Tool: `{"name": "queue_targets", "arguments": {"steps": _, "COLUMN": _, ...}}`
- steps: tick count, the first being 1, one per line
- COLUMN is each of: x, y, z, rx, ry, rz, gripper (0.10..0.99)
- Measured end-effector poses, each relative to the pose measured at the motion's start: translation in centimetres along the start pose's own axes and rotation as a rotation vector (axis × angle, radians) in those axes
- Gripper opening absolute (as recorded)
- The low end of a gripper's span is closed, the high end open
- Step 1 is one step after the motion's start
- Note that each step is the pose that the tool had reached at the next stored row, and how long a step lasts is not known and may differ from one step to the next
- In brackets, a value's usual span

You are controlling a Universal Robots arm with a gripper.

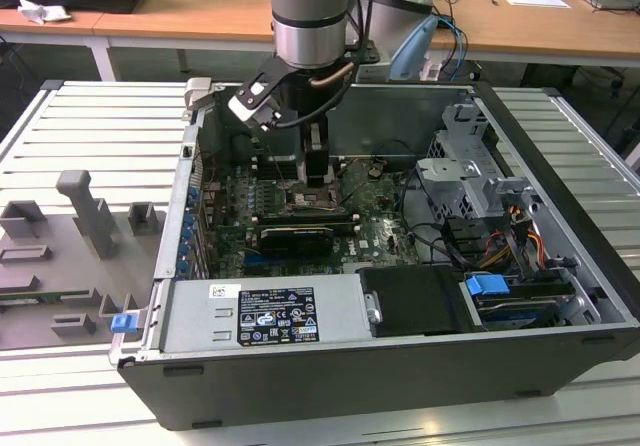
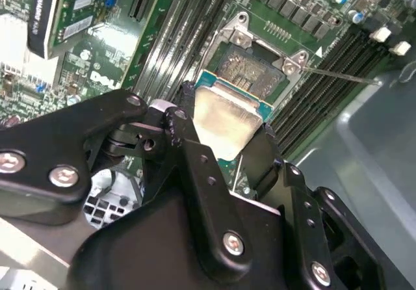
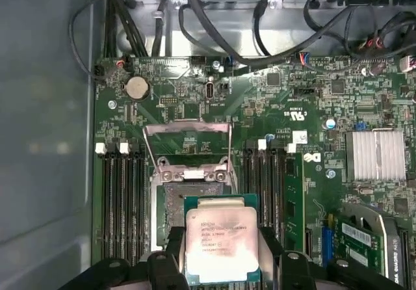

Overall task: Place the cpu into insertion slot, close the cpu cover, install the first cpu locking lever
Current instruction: 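Place the cpu into insertion slot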

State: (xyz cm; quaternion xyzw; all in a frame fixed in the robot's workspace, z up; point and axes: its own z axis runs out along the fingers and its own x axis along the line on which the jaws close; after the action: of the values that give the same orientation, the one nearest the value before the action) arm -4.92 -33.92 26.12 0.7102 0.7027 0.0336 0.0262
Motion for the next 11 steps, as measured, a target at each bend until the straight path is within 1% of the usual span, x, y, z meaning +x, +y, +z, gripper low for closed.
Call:
{"name": "queue_targets", "arguments": {"steps": 2, "x": 0.19, "y": -0.09, "z": 0.94, "rx": 0.0, "ry": 0.0, "rz": 0.0, "gripper": 0.533}}
{"name": "queue_targets", "arguments": {"steps": 4, "x": 0.23, "y": -0.17, "z": 1.31, "rx": 0.0, "ry": -0.0001, "rz": 0.0, "gripper": 0.533}}
{"name": "queue_targets", "arguments": {"steps": 8, "x": 0.37, "y": -0.69, "z": 2.21, "rx": 0.0, "ry": 0.0, "rz": 0.0, "gripper": 0.533}}
{"name": "queue_targets", "arguments": {"steps": 9, "x": 0.49, "y": -0.72, "z": 2.4, "rx": 0.0, "ry": 0.0, "rz": 0.0, "gripper": 0.533}}
{"name": "queue_targets", "arguments": {"steps": 11, "x": 1.18, "y": -0.81, "z": 3.14, "rx": 0.0, "ry": -0.0001, "rz": 0.0, "gripper": 0.533}}
